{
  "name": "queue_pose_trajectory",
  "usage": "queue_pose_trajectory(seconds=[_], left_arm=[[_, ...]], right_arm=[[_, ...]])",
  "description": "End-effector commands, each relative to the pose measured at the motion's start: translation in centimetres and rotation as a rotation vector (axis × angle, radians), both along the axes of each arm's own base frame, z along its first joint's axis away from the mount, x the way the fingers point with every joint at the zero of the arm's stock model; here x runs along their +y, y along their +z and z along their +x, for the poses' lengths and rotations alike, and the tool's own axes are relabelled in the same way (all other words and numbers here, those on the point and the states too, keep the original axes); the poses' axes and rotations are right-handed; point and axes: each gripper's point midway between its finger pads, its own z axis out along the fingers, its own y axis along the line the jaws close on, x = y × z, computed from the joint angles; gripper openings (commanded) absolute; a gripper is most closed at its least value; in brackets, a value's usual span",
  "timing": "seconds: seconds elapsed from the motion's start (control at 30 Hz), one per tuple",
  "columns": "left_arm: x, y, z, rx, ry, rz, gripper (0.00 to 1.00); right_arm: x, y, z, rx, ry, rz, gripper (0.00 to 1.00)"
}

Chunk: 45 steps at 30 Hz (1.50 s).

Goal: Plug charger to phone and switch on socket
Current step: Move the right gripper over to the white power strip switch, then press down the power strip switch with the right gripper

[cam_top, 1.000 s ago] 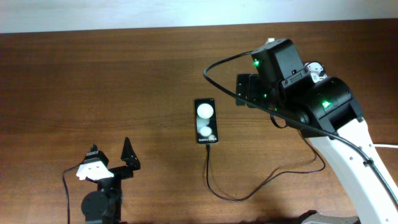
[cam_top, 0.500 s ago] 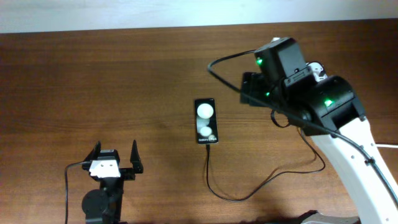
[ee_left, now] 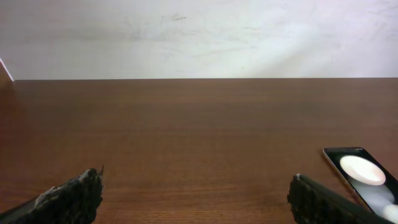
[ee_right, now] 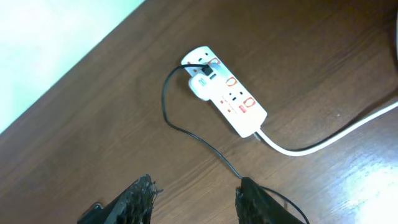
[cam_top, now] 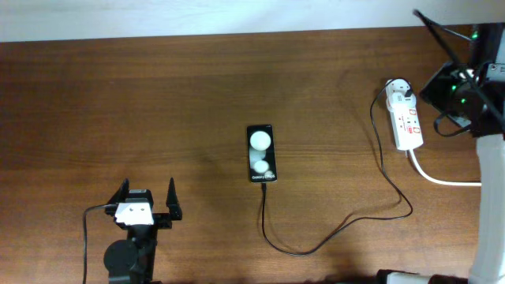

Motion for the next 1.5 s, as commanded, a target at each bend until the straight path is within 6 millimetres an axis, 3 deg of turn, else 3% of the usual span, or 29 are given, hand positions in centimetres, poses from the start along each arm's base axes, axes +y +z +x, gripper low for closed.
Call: queue_pose_trajectory(seconds=[0.0,0.27,0.4,0.53,0.73,0.87,1.03,1.17,1.47], left_arm=[[-0.4,-0.2,0.0,0.006,-0.022,0.016,0.99],[-0.4,-0.2,0.0,0.006,-0.022,0.017,0.99],[-0.4,-0.2,0.0,0.006,-0.022,0.017,0.99],[-0.4,-0.2,0.0,0.006,-0.022,0.017,0.99],[-0.4,-0.2,0.0,0.006,-0.022,0.017,0.99],[-0.4,-0.2,0.0,0.006,-0.022,0.016,0.99],[-0.4,-0.2,0.0,0.006,-0.022,0.017,0.99],[-0.4,-0.2,0.0,0.006,-0.022,0.017,0.99],[-0.4,-0.2,0.0,0.006,-0.022,0.017,0.99]], right_arm=[[-0.9,-2.5,0.5,0.088,-0.001,0.036,0.46],[-4.9,-12.0,2.8,0.31,-0.087,0.2,0.45],[-5.8,-12.4,6.0,0.209,-0.078,0.226,0.45],[-7.1,-12.8,8.0,0.153,-0.086,0.198,0.38],[-7.9,-18.0,9.1,0.24,-0.105,0.226,0.2],[-8.5,-21.4,10.2,0.268,-0.11,0.237,0.13],[-8.8,-21.9,10.8,0.256,-0.108,0.232,0.13],[-8.8,-24.0,10.8,0.293,-0.105,0.241,0.13],[-8.8,-24.9,10.9,0.298,-0.106,0.243,0.13]])
